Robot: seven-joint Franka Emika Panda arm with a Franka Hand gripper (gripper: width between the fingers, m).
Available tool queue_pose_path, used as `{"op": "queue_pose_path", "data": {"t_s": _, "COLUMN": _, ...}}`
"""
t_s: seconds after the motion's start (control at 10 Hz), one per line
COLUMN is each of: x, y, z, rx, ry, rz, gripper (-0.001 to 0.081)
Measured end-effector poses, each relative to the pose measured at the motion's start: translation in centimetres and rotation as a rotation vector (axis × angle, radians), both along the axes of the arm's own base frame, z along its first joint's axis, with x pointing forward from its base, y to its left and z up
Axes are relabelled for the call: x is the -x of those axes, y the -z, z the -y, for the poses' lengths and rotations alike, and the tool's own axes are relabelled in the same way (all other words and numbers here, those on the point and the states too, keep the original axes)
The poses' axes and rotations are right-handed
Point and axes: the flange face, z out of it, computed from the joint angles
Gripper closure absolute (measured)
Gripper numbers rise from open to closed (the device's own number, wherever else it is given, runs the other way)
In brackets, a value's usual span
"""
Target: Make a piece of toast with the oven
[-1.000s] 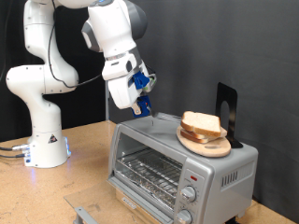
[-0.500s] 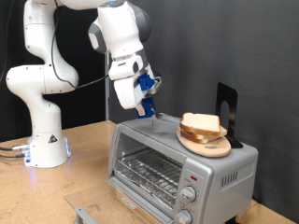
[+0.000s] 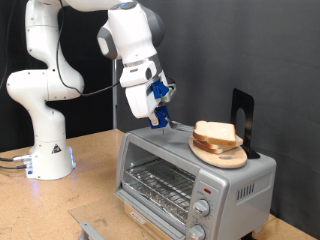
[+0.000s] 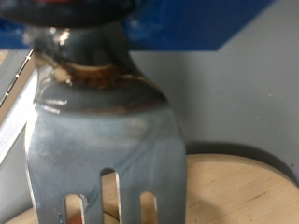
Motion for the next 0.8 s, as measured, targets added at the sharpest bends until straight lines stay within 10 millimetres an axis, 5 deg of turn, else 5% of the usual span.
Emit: {"op": "queue_pose_path", "data": {"t_s": 0.8, "x": -1.2, "y": -0.7, "z": -0.9, "rx": 0.029, "ry": -0.003, "rz": 0.036, "gripper": 0.0411}}
